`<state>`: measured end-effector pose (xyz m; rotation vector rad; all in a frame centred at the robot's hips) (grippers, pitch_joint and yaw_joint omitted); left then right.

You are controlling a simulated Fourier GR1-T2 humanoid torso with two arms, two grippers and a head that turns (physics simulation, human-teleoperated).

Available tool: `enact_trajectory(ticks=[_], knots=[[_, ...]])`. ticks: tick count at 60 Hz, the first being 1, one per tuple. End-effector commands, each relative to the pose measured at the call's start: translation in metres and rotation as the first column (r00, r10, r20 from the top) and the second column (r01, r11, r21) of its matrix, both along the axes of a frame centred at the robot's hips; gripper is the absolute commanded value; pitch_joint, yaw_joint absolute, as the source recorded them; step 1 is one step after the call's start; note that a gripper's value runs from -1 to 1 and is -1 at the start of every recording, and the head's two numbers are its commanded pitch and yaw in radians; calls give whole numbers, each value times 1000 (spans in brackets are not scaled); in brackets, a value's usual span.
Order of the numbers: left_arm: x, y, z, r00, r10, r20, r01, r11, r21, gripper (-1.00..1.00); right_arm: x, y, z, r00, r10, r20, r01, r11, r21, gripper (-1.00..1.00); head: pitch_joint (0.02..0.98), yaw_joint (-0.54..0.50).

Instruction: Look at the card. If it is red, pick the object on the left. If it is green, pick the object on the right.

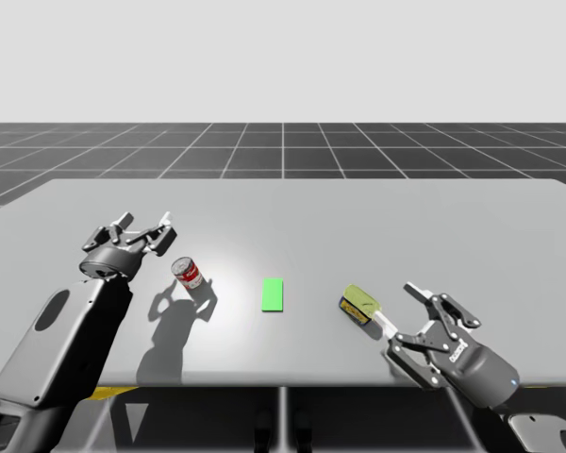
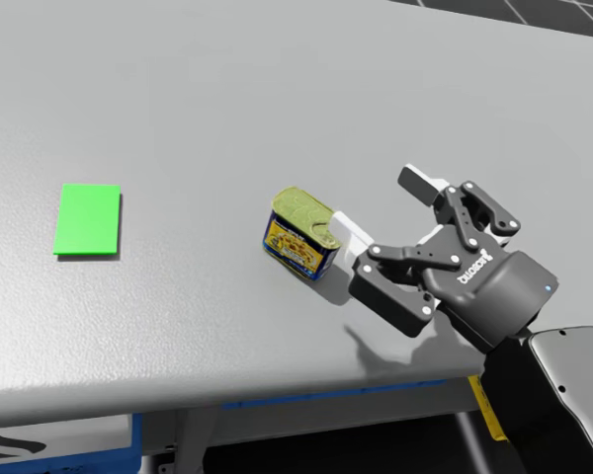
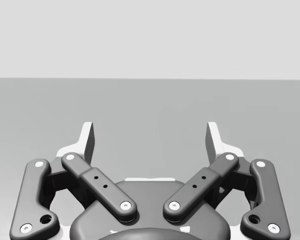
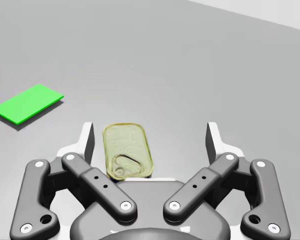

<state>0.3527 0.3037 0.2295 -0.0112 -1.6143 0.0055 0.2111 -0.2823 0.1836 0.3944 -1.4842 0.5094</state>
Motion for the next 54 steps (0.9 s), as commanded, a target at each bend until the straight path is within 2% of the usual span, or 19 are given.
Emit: enact_trajectory(ticks=[1, 9, 21, 54], knots=[[1, -1, -2, 1000, -2, -3, 2, 1000, 2, -1000, -8, 3, -19, 995, 66, -76, -65, 998, 8, -1000, 930, -308], [1, -1, -1, 1000, -2, -3, 2, 1000, 2, -1000, -7, 1, -26, 987, 85, -137, -83, 996, 22, -1000, 932, -309], [1, -1, -1, 1000, -2, -3, 2, 1000, 2, -1000, 1, 2, -32, 979, 85, -183, -84, 996, 12, -1000, 933, -311], [1, -1, -1, 1000, -2, -3, 2, 1000, 2, -1000, 30, 25, -44, 965, 98, -244, -105, 994, -12, -1000, 928, -304]])
